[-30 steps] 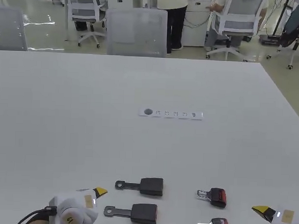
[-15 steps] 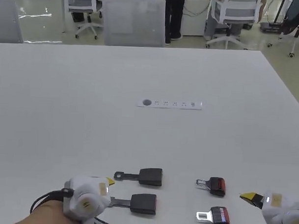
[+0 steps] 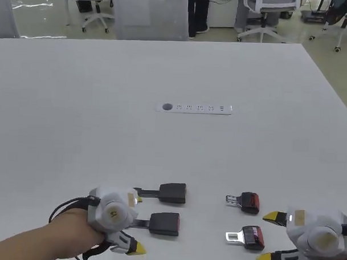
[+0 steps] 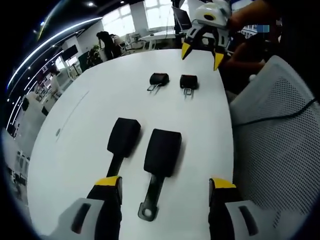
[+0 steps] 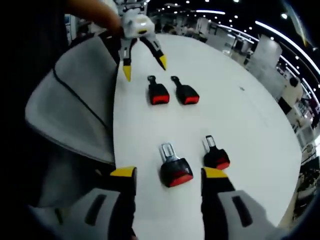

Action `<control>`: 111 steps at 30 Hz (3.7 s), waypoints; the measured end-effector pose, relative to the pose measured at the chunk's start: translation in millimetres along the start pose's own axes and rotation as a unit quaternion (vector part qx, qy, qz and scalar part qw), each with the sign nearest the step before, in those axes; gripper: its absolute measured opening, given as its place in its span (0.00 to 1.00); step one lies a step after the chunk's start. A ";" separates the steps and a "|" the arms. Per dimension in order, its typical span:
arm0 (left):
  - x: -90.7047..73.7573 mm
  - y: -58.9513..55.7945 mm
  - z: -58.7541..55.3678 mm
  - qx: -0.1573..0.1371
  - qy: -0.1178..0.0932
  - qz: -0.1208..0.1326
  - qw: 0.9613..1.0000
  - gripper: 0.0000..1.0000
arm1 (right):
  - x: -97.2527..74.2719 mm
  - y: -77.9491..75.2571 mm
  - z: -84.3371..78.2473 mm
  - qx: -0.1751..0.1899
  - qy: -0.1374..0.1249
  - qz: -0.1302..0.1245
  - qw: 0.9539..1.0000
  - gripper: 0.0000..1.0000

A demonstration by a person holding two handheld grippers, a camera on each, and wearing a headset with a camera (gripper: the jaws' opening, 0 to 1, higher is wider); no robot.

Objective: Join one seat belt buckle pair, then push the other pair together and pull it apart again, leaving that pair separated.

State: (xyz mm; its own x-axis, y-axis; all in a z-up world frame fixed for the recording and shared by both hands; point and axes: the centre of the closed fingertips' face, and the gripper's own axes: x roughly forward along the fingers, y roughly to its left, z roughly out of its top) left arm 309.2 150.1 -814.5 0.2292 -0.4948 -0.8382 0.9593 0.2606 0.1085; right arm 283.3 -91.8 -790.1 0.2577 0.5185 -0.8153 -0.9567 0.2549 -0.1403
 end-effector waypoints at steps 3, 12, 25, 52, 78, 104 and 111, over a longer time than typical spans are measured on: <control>5.9 2.9 4.5 -0.011 -0.001 -0.004 1.000 0.67 | 5.6 -4.9 -3.4 0.014 -0.002 0.005 1.000 0.47; 21.9 4.5 4.1 0.027 0.026 -0.017 0.999 0.61 | 23.9 -8.7 -15.3 -0.023 0.028 0.025 0.999 0.43; 41.9 3.7 13.0 0.054 0.038 -0.045 0.997 0.48 | 41.9 -13.2 -34.4 -0.054 0.073 0.061 0.994 0.42; 50.6 -4.4 10.4 0.066 0.052 -0.060 0.995 0.33 | 52.8 -4.6 -42.9 -0.069 0.105 0.117 0.985 0.34; 51.6 -4.3 8.8 0.059 0.061 -0.061 0.995 0.33 | 60.4 -3.3 -32.7 -0.059 0.102 0.114 0.987 0.35; 52.8 -4.7 8.9 0.069 0.068 -0.065 0.993 0.33 | 84.2 2.2 7.6 -0.072 0.078 0.114 0.988 0.34; 52.4 -5.1 9.2 0.076 0.072 -0.068 0.992 0.32 | 95.5 6.9 24.8 -0.080 0.072 0.117 0.987 0.34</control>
State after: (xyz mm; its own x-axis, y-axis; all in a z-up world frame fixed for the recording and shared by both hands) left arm 317.9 115.2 -854.1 0.0802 -0.3909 -0.9169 0.9961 0.0662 0.0589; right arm 304.7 -20.4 -855.0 0.0164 0.4237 -0.9057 -0.9999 0.0029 -0.0168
